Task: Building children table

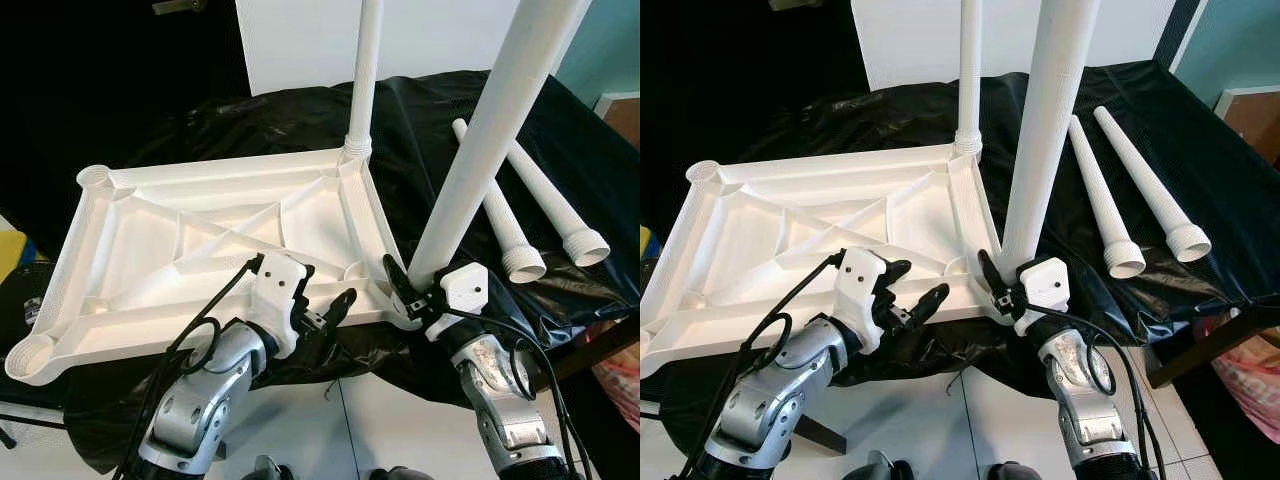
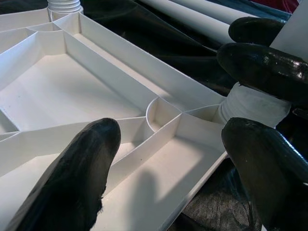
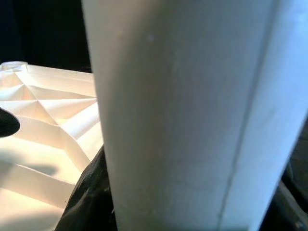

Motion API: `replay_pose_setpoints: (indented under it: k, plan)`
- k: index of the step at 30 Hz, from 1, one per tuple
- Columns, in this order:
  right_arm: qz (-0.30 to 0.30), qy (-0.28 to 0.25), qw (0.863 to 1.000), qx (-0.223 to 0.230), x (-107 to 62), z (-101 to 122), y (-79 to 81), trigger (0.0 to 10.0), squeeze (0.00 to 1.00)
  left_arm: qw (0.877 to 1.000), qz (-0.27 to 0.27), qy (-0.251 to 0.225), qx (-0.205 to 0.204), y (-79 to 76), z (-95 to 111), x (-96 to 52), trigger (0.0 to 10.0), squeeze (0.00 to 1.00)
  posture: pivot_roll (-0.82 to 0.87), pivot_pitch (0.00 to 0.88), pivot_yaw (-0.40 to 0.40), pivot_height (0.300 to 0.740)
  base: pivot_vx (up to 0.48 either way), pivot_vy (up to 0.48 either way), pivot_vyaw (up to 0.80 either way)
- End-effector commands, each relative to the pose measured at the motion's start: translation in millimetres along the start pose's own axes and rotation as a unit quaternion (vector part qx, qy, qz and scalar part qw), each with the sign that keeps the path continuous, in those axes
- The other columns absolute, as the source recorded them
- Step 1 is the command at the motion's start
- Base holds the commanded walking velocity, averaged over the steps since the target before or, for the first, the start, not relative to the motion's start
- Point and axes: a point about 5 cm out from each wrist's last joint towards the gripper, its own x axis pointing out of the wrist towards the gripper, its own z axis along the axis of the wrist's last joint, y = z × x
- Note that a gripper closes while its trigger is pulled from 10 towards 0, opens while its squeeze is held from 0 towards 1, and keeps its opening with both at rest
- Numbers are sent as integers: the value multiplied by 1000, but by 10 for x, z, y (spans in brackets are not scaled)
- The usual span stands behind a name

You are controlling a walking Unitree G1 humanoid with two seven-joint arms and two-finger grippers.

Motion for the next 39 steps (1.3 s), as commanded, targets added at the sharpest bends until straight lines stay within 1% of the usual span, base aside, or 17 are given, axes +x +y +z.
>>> replay_pose_setpoints:
  k: [1, 2, 3, 4, 10, 12, 14, 18, 23, 25, 26, 29, 31, 32, 33, 34, 39]
  plan:
    - [2, 91, 995, 38, -135, -325, 61, 10000, 0, 1000, -27, 1, 0, -35, 20, 0, 10000, 0, -23, 122, 22, 740, 0, 0, 0]
    - [2, 91, 995, 38, -135, -325, 61, 10000, 0, 1000, -27, 1, 0, -35, 20, 0, 10000, 0, -23, 122, 22, 740, 0, 0, 0]
    - [-9, 109, 993, 52, -138, -377, 54, 10000, 0, 1000, -29, 1, 0, -36, 26, -1, 10000, 0, -23, 121, 25, 740, 0, 0, 0]
    - [-12, 115, 992, 56, -139, -394, 53, 10000, 0, 1000, -29, 1, 0, -36, 27, -2, 10000, 0, -23, 121, 25, 740, 0, 0, 0]
    - [-23, 125, 990, 68, -136, -426, 43, 10000, 0, 1000, -31, 0, 0, -34, 32, 0, 10000, 0, -25, 118, 28, 740, 0, 0, 0]
    - [-45, 138, 986, 79, -137, -454, 12, 10000, 0, 999, -34, -1, -1, -38, 39, 5, 10000, 0, -27, 116, 29, 740, 0, 0, 0]
    - [-50, 141, 985, 85, -138, -460, 6, 10000, 0, 999, -34, -1, 0, -39, 39, 6, 10000, 0, -27, 116, 29, 740, 0, 0, 0]
    - [-82, 153, 981, 91, -143, -483, -29, 10000, 0, 999, -35, -2, 0, -40, 45, 11, 10000, 0, -27, 112, 28, 740, 0, 0, 0]
    - [-102, 149, 980, 84, -148, -477, -33, 10000, 0, 999, -35, -3, 0, -42, 47, 11, 10000, 0, -26, 108, 25, 740, 0, 0, 0]
    - [-120, 145, 980, 67, -161, -469, -36, 10000, 0, 999, -35, -3, 0, -44, 47, 10, 10000, 0, -25, 106, 24, 740, 0, 0, 0]
    - [-140, 142, 978, 62, -177, -465, -44, 10000, 0, 999, -35, -3, 0, -46, 46, 9, 10000, 0, -24, 105, 21, 740, 0, 0, 0]
    - [-154, 140, 976, 60, -188, -463, -49, 10000, 0, 999, -34, -4, 0, -48, 45, 8, 10000, 0, -24, 105, 21, 740, 0, 0, 0]
    - [-210, 126, 969, 41, -217, -424, -93, 10000, 0, 999, -34, -4, -1, -52, 46, 8, 10000, 0, -22, 102, 19, 740, 0, 0, 0]
    - [-234, 122, 964, 41, -232, -412, -106, 10000, 0, 999, -33, -5, -1, -51, 48, 10, 10000, 0, -22, 100, 19, 740, 0, 0, 0]
    - [-234, 122, 964, 41, -232, -412, -106, 10000, 0, 999, -33, -5, -1, -51, 48, 10, 10000, 0, -22, 100, 19, 740, 0, 0, 0]
    - [-253, 118, 959, 39, -246, -401, -115, 10000, 0, 999, -33, -5, -1, -49, 49, 11, 10000, 0, -21, 99, 19, 740, 0, 0, 0]
    - [-258, 113, 958, 48, -243, -390, -84, 10000, 0, 999, -32, -6, -2, -47, 52, 14, 10000, 0, -21, 96, 21, 740, 0, 0, 0]
